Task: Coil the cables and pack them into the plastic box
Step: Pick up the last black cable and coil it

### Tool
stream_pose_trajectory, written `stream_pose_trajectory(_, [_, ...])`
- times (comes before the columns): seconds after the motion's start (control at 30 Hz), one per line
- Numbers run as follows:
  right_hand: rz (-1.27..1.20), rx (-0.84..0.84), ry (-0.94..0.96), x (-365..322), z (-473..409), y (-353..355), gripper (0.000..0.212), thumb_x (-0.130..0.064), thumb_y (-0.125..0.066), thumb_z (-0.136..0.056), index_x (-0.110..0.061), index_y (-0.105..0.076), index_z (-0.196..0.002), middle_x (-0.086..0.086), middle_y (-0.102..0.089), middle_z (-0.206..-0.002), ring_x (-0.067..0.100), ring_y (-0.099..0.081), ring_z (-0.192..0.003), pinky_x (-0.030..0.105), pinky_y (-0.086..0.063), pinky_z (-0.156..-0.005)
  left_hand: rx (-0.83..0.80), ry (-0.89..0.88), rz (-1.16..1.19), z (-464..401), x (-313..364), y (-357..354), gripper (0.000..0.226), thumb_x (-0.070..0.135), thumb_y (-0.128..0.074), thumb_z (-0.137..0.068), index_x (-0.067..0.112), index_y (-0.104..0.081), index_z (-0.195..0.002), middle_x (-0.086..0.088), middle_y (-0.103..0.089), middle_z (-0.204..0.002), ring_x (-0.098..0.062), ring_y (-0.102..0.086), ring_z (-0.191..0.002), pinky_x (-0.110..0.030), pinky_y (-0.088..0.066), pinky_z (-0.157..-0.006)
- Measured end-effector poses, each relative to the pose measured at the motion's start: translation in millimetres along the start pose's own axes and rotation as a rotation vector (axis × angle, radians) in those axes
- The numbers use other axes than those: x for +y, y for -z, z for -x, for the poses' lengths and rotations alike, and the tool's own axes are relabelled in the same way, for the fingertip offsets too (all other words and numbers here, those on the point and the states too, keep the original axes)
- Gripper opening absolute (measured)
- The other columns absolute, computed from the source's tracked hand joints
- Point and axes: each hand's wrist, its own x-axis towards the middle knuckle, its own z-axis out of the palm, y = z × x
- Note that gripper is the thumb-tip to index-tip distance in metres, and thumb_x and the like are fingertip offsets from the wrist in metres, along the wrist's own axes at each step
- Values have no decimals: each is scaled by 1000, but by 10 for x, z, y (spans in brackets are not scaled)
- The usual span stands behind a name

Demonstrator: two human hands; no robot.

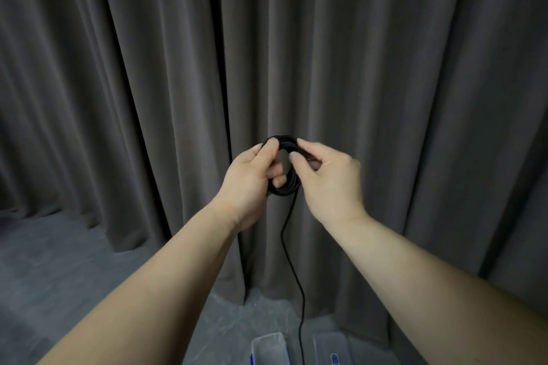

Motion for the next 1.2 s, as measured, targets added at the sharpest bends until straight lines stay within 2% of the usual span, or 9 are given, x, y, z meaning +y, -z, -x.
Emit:
stream_pose_trajectory(0.23, [86,14,50,185,-68,111,15,-27,-67,-85,-18,-75,-93,-1,-73,-83,20,-68,-78,38,-53,-74,-7,29,-11,-53,-77,-144,38,24,-39,-105,18,-45,-67,5,-30,-54,-10,-31,-49,-20,-32,-54])
stream_pose_trajectory(0.37, [182,58,175,325,-72,213,27,-30,-58,-87,-20,-71,-108,0,-70,-86,25,-66,-74,39,-54,-68,-12,41,-8,-113,-127,-311,36,23,-39,-104,18,-39,-68,6,-27,-54,-8,-28,-48,-17,-33,-49])
stream_pose_trajectory(0.5, [286,116,275,470,-115,347,34,-29,-53,-88,-19,-68,-118,4,-63,-76,30,-62,-65,40,-53,-57,-37,54,-52,-172,-175,-516,39,25,-40,-104,18,-36,-66,9,-26,-50,-9,-27,-49,-16,-33,-49])
stream_pose_trajectory(0.57, [265,121,270,521,-135,418,36,-29,-52,-90,-18,-67,-120,4,-67,-85,29,-64,-72,39,-54,-61,-35,60,-34,-185,-180,-620,40,26,-40,-104,18,-36,-65,7,-25,-51,-11,-25,-52,-17,-33,-50])
stream_pose_trajectory(0.67, [119,63,185,560,-161,518,35,-27,-52,-93,-19,-63,-126,2,-70,-108,23,-66,-92,34,-52,-78,-58,68,23,-195,-160,-778,43,29,-40,-104,19,-40,-63,6,-25,-51,-12,-22,-54,-19,-29,-50])
stream_pose_trajectory(0.83, [2,60,104,586,-219,665,24,-24,-63,-90,-15,-72,-111,4,-73,-83,14,-61,-71,27,-50,-74,6,17,-79,-182,-217,-893,49,36,-42,-103,27,-45,-55,9,-29,-50,-9,-30,-47,-24,-30,-55])
stream_pose_trajectory(0.97, [-6,57,88,593,-252,750,14,-24,-67,-87,-16,-75,-94,0,-73,-77,17,-66,-72,30,-49,-72,80,-93,-274,-153,-256,-965,38,33,-46,-101,23,-50,-65,11,-38,-47,-8,-40,-48,-27,-39,-61])
stream_pose_trajectory(1.1, [-105,5,37,664,-285,811,10,-25,-66,-86,-19,-74,-89,-4,-73,-79,12,-67,-75,36,-54,-74,89,-170,-404,-132,-246,-1011,16,21,-54,-98,14,-58,-84,10,-49,-50,-5,-45,-48,-19,-43,-54])
stream_pose_trajectory(1.2, [-179,-100,37,677,-299,870,22,-27,-60,-90,-21,-73,-107,-7,-74,-98,10,-67,-93,34,-52,-88,157,-217,-439,-144,-219,-1057,20,22,-54,-98,15,-58,-79,6,-48,-53,-4,-44,-47,-16,-41,-49])
